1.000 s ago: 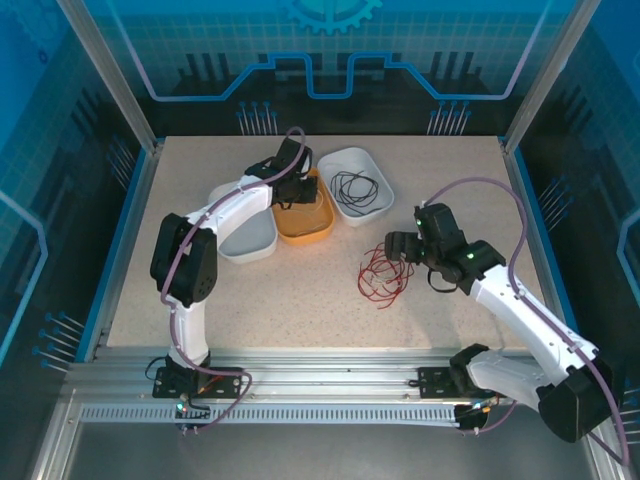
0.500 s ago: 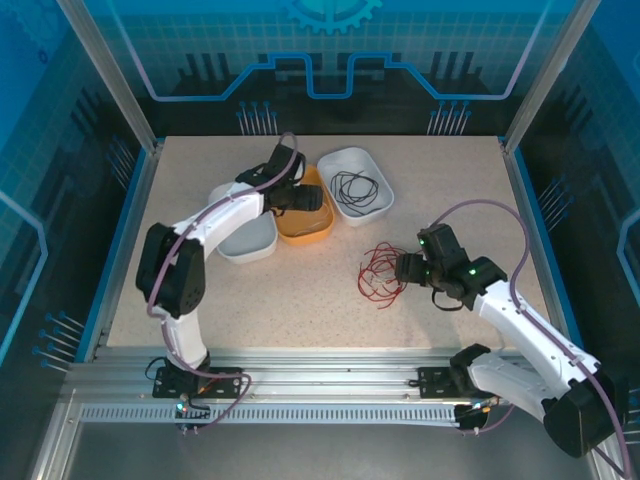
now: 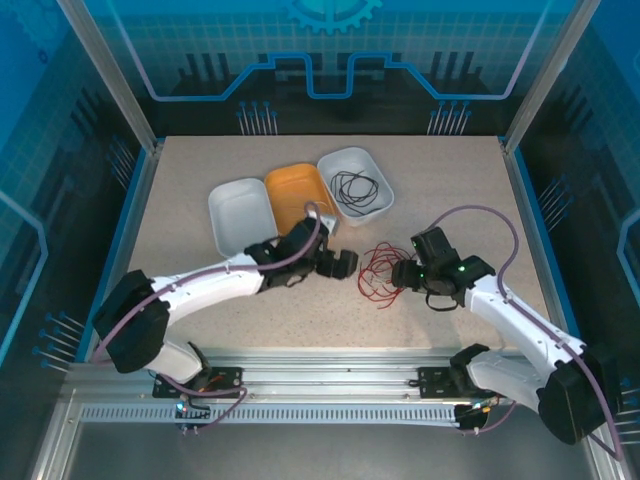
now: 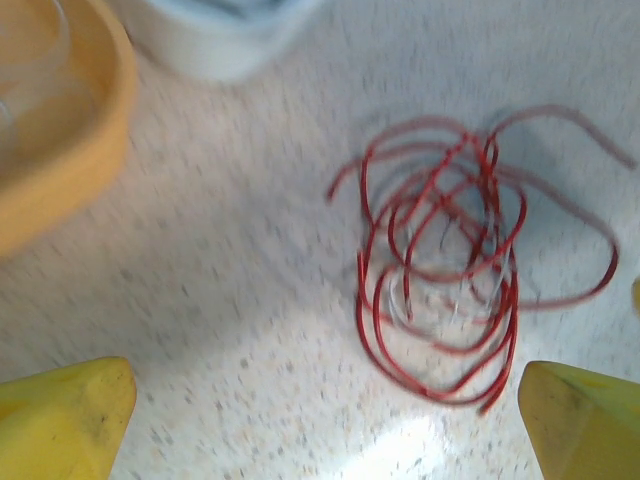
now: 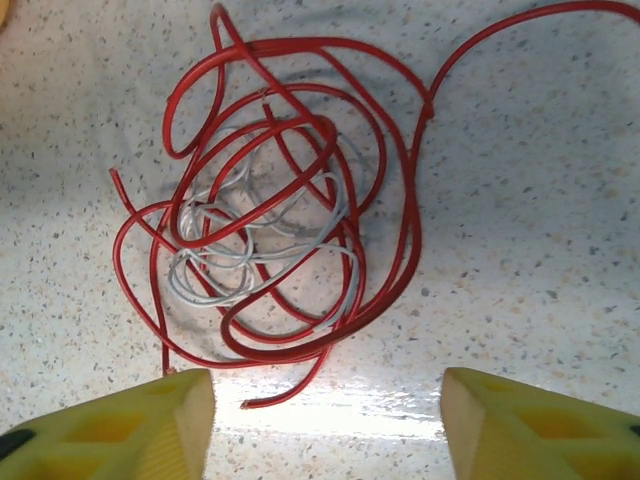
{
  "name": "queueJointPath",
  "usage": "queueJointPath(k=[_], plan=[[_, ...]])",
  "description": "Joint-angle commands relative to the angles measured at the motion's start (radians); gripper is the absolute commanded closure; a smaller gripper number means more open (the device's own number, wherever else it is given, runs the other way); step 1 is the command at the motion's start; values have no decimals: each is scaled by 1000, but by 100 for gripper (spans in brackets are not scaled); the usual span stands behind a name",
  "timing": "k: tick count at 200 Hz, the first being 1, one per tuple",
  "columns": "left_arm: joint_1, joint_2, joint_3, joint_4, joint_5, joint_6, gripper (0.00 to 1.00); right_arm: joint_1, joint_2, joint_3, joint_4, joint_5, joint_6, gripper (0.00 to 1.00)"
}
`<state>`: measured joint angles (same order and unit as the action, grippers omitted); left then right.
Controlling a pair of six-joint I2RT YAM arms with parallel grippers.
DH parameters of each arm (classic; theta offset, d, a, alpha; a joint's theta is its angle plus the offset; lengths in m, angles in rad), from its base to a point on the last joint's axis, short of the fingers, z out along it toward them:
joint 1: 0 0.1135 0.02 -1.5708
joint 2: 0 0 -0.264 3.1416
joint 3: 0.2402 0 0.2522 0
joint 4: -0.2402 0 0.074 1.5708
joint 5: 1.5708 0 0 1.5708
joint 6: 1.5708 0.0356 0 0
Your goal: Untangle the cables
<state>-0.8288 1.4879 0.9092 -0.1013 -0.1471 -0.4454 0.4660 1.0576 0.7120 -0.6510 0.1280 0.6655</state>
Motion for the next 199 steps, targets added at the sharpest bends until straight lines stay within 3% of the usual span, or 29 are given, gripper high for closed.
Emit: queueJointPath(k=[1, 40, 68, 109, 199], plan=[[-7, -11, -101, 170, -60, -161, 1, 53, 33, 78, 13, 2, -26, 46], [-8, -64, -224, 205, -114, -314, 1, 164, 208, 254, -159, 127, -85, 58], [-7, -126, -304, 216, -157, -411, 1, 212, 355, 343, -246, 145, -134, 63], [-3, -182, -348, 183, -184, -446, 1, 247, 531, 444, -338, 193, -204, 66], [0, -186, -378, 196, -189, -486, 1, 247, 685, 475, -259, 201, -254, 73]])
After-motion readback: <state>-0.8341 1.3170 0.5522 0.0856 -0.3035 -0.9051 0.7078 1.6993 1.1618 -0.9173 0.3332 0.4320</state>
